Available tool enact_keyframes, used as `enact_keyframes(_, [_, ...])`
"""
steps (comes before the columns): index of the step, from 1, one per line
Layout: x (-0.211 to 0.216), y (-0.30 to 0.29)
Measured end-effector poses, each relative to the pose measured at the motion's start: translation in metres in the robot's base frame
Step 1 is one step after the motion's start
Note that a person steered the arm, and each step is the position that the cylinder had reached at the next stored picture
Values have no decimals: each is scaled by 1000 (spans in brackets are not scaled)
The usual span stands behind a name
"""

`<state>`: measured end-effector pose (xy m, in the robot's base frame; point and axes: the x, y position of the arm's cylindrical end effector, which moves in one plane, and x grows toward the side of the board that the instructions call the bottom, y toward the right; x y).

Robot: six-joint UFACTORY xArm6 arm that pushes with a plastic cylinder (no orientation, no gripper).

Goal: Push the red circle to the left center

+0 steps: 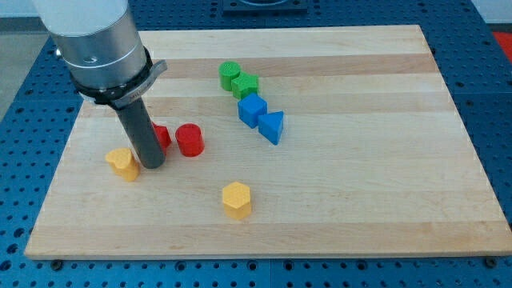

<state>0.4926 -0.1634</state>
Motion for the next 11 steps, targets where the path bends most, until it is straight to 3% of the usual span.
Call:
enact_keyframes(3, [15, 73])
enact_keyframes(5, [-24, 90])
enact_keyframes(7, [0, 85])
enact_keyframes(9, [-21, 24])
enact_keyframes(11, [-30, 19])
